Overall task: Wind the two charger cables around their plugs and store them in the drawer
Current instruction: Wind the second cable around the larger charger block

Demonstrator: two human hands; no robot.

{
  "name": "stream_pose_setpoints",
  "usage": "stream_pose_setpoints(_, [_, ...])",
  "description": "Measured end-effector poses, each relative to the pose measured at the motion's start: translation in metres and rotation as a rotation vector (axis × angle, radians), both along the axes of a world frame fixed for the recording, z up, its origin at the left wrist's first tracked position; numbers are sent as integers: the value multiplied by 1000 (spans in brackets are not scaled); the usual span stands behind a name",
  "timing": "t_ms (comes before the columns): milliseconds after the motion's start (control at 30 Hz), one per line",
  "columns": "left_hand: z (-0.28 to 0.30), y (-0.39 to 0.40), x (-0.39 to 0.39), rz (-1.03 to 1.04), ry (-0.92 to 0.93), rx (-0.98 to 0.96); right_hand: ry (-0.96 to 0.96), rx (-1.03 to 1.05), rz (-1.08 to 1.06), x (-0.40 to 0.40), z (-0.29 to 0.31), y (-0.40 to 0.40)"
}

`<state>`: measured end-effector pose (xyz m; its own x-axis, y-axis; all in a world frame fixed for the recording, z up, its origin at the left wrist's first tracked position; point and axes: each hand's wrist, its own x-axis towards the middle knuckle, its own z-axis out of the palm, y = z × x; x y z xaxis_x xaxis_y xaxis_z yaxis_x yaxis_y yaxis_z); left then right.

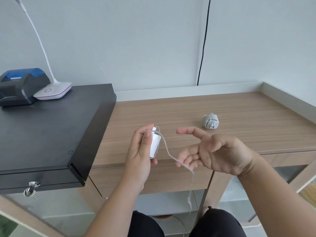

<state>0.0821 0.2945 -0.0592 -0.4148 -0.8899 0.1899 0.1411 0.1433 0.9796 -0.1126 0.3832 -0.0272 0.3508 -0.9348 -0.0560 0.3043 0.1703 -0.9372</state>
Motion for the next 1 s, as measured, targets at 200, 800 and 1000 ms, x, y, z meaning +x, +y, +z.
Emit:
stream_pose_setpoints(200, [-5,-1,-2,30,-141,-213,132,-11,-60,33,6,-11])
stream_pose_setpoints(800, [2,9,12,-50,-57,-243,553,-364,-714,31,19,-14])
stream_pose_setpoints(1000, [1,12,12,71,0,-342,516,-388,-765,36,4,-15])
